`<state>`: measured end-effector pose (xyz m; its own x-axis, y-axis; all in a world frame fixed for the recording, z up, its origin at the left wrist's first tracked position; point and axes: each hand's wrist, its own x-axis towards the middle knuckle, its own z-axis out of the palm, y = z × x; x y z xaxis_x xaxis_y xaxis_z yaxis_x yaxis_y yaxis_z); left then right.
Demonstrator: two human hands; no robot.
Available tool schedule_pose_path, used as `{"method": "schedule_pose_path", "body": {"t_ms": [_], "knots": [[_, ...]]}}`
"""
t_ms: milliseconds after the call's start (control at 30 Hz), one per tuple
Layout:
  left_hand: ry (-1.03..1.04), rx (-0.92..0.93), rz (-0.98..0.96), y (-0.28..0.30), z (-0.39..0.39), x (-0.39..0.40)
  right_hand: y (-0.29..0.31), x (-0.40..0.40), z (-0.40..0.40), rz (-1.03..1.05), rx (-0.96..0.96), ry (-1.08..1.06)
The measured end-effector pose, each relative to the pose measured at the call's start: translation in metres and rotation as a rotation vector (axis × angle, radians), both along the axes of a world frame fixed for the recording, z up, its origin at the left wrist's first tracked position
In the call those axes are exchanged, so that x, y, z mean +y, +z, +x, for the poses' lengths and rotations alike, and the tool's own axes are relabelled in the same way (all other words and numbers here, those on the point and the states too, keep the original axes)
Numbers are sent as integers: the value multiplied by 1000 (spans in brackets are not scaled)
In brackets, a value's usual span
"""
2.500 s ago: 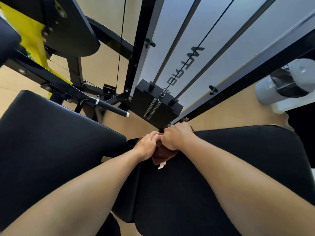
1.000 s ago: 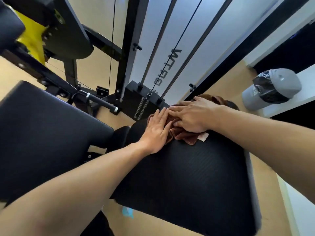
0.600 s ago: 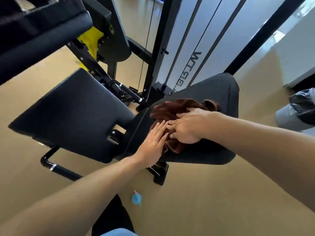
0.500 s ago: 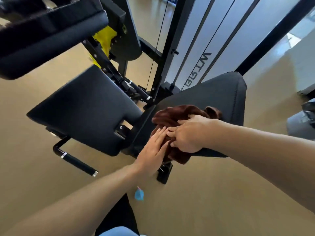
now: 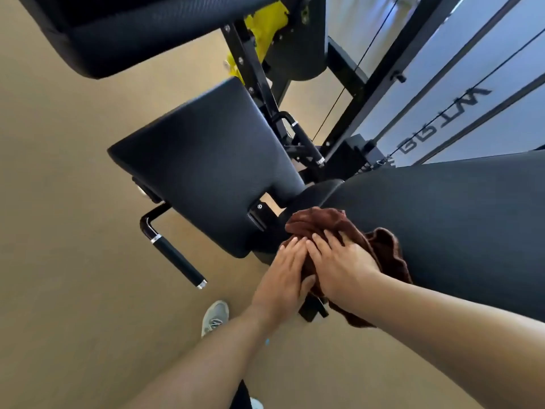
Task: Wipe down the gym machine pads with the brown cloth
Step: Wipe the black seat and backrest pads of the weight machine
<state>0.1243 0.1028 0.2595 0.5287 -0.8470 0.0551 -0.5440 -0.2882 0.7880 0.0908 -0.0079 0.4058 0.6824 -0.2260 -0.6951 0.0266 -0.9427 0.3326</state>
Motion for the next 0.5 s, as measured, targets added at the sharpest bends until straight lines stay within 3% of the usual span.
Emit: {"method": "schedule_pose_path", "body": {"t_ms": [167,333,500], "knots": [[-113,-135,343,-83,44,29,-85,9,50,161,26,25],[-155,-109,465,-116,76,42,-150,11,91,252,103,-19],[68,196,513,-139,94,58,-209,9,118,272,183,-42]]}}
